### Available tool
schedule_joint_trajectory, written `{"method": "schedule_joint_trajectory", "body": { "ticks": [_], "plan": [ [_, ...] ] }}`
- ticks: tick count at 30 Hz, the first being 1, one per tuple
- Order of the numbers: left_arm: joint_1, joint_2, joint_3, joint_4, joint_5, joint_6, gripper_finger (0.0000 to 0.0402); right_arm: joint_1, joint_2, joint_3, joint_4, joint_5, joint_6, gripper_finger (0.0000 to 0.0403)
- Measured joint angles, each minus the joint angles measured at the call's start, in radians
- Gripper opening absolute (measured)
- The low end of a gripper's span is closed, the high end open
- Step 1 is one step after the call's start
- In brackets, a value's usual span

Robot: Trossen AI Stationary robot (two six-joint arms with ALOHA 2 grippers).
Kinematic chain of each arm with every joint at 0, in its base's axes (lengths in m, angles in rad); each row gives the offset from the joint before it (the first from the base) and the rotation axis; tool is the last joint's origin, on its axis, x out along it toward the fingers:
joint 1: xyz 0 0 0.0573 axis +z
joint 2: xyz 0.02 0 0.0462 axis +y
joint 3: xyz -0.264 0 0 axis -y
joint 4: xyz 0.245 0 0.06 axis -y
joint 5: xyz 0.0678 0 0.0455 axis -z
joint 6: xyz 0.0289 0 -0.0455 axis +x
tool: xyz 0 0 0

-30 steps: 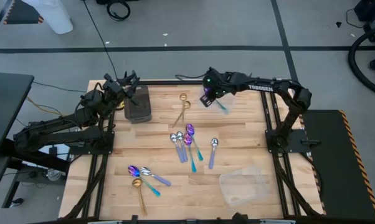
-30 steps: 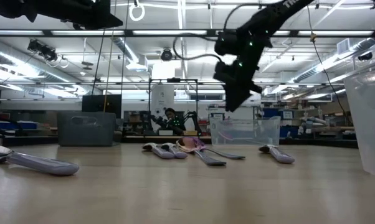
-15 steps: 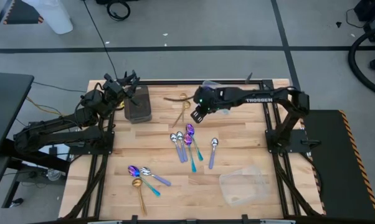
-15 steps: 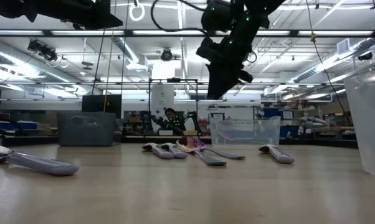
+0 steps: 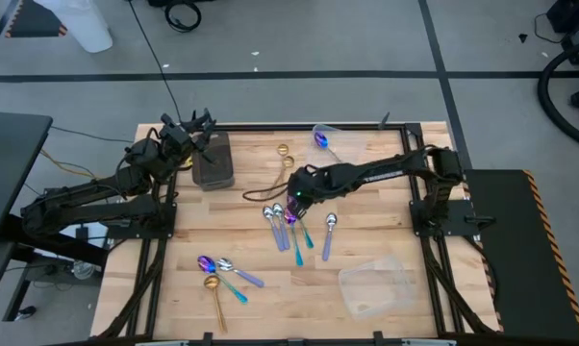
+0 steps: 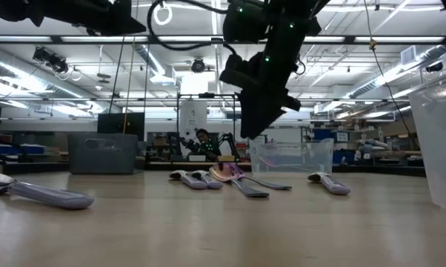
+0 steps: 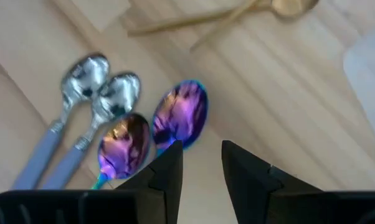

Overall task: Sort silverware by color (type)
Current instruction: Put the blue spoon into the top transparent bin

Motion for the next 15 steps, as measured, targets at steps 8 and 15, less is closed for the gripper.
{"method": "schedule_joint_trajectory", "body": {
  "ticks": [8, 15],
  "plan": [
    [0.000, -0.001, 0.000, -0.010, 0.000, 0.034, 0.0117, 0.057, 0.076, 0.005, -0.015, -0.061, 0.084, 0.0122],
    [0.000, -0.002, 0.000, -0.009, 0.000, 0.035, 0.0117, 0.094, 0.164, 0.108, -0.085, -0.023, 0.092, 0.0122]
  ]
}}
